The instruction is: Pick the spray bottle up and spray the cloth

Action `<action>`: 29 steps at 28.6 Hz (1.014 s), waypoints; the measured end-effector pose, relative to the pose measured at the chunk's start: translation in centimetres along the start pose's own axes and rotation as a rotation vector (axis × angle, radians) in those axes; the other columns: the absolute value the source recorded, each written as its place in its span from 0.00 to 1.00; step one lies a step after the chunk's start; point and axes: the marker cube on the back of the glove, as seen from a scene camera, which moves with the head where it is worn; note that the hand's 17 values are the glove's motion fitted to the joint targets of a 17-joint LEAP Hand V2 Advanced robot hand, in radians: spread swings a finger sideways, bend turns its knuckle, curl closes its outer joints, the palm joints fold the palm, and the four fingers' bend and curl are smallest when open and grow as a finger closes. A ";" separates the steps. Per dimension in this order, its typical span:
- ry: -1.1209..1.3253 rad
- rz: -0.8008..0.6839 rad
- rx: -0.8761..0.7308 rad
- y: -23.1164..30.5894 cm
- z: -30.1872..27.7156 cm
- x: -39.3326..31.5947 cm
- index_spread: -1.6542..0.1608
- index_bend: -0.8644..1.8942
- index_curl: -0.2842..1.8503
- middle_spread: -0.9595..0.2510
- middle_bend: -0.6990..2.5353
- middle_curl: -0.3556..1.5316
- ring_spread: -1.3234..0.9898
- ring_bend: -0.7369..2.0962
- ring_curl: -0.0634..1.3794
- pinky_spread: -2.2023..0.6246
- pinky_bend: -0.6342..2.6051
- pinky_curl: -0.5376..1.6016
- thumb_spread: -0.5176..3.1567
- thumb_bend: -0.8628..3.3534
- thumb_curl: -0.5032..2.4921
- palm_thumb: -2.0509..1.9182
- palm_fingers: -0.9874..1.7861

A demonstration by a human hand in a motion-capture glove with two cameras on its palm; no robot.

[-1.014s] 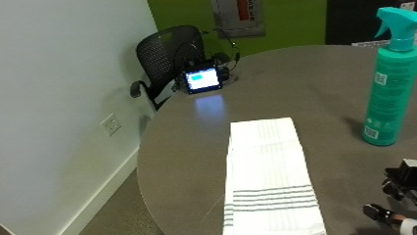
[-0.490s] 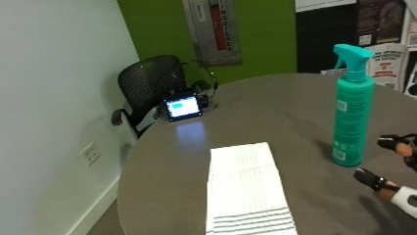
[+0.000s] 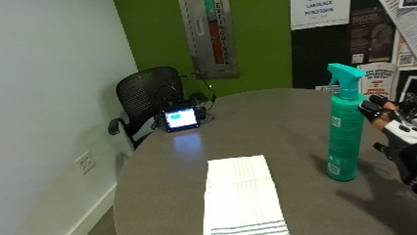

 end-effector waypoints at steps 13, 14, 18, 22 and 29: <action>-0.262 -0.065 0.077 -6.3 0.7 1.7 0.70 0.44 0.30 0.73 0.32 0.36 0.54 0.34 0.20 0.89 0.23 0.35 0.42 0.21 0.30 0.68 0.60; -0.278 -0.066 0.096 -6.3 0.7 1.8 0.70 0.44 0.30 0.72 0.32 0.37 0.53 0.34 0.21 0.89 0.22 0.35 0.42 0.21 0.30 0.69 0.62; -0.274 -0.060 0.142 -6.3 0.7 2.5 0.72 0.45 0.32 0.69 0.33 0.38 0.51 0.35 0.23 0.88 0.22 0.34 0.42 0.21 0.31 0.70 0.63; -0.246 -0.070 0.102 -6.1 1.2 3.2 0.73 0.45 0.33 0.67 0.33 0.39 0.50 0.35 0.24 0.88 0.23 0.34 0.41 0.21 0.31 0.71 0.64; -0.245 -0.097 -0.002 -6.7 2.8 6.3 0.72 0.41 0.32 0.65 0.32 0.39 0.49 0.35 0.25 0.85 0.25 0.36 0.40 0.20 0.32 0.72 0.68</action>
